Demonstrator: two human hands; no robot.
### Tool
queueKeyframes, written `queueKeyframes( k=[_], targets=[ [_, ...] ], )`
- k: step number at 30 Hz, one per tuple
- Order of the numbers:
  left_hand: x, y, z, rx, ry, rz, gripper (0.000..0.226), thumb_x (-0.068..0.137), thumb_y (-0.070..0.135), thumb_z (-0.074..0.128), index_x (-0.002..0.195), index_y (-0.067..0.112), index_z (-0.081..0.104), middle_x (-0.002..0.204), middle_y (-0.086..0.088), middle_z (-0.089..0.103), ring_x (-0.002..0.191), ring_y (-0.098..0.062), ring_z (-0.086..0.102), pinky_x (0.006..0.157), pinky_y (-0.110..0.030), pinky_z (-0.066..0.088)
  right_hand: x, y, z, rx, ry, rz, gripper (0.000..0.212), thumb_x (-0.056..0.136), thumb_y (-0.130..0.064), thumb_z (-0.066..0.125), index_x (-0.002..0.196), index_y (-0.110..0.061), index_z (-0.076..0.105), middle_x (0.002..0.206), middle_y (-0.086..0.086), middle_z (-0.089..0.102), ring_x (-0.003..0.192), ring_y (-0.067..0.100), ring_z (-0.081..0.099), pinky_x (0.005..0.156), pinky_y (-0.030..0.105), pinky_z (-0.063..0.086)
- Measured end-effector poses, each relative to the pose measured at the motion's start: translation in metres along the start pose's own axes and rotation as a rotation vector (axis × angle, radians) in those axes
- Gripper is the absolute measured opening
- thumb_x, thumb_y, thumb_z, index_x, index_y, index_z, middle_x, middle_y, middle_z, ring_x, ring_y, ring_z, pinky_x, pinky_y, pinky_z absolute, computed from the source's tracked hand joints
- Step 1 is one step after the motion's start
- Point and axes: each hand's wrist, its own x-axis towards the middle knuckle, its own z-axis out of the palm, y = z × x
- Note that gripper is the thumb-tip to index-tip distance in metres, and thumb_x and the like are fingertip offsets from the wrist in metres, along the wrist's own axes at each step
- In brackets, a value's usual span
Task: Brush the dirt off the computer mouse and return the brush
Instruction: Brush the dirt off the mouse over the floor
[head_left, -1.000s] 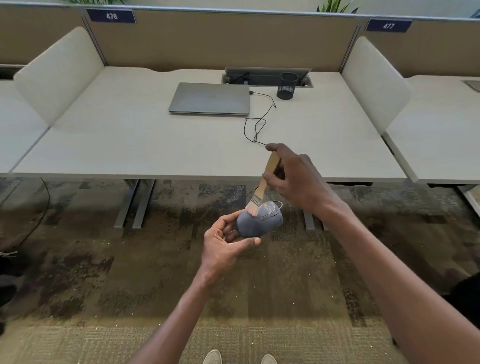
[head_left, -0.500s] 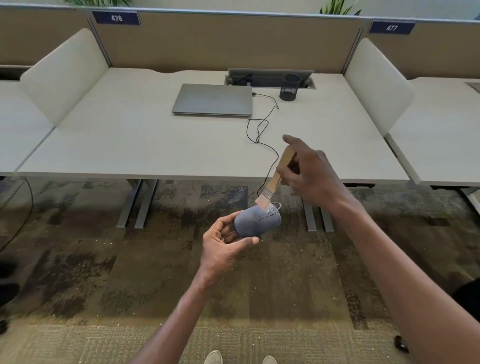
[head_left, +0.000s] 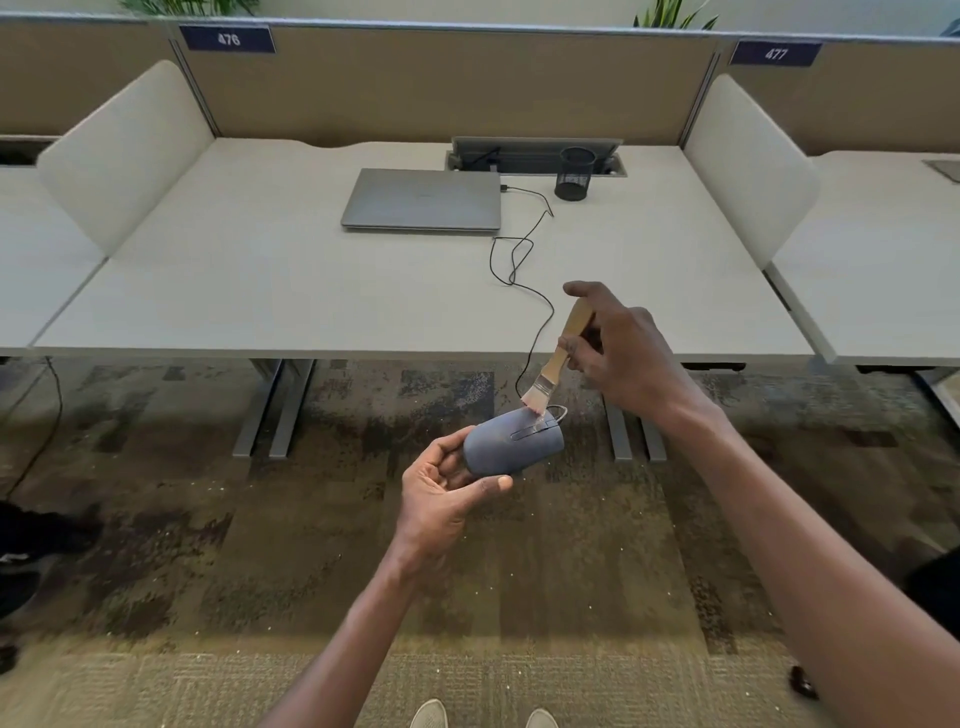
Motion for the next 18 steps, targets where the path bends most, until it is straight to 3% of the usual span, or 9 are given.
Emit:
queueKeyframes(
  k=[10,14,18],
  targets=[
    [0.001,-0.001,-0.002,-0.008,-0.002,-0.005,0.076,0.057,0.012,0.097,0.126,0.017,0.066,0.121,-0.006,0.077,0.113,-0.022,0.074,0.084,-0.025,0.061,-0.005,0.005,-0.008,0.033,-0.077,-0.013,0.053,0.096,-0.007,0.065,0.143,-0.018,0.045,0.087,0.010,0.072,0.077,0.021,0.074,0.076,0.047,0.063],
    [0.001,-0.002,-0.001,-0.016,-0.010,-0.010,0.077,0.056,0.011,0.097,0.126,0.016,0.065,0.121,-0.008,0.077,0.113,-0.022,0.074,0.085,-0.024,0.061,-0.003,0.008,-0.010,0.002,-0.058,-0.011,0.046,0.097,-0.003,0.062,0.138,-0.017,0.048,0.089,0.011,0.072,0.076,0.013,0.072,0.075,0.034,0.062],
    [0.001,-0.002,-0.001,-0.007,-0.007,-0.005,0.077,0.056,0.012,0.097,0.126,0.016,0.065,0.120,-0.006,0.077,0.113,-0.021,0.074,0.085,-0.024,0.061,-0.002,0.012,-0.011,0.020,0.026,-0.038,0.040,0.097,0.000,0.060,0.133,-0.013,0.050,0.085,0.004,0.070,0.077,0.018,0.072,0.078,0.040,0.061]
  ],
)
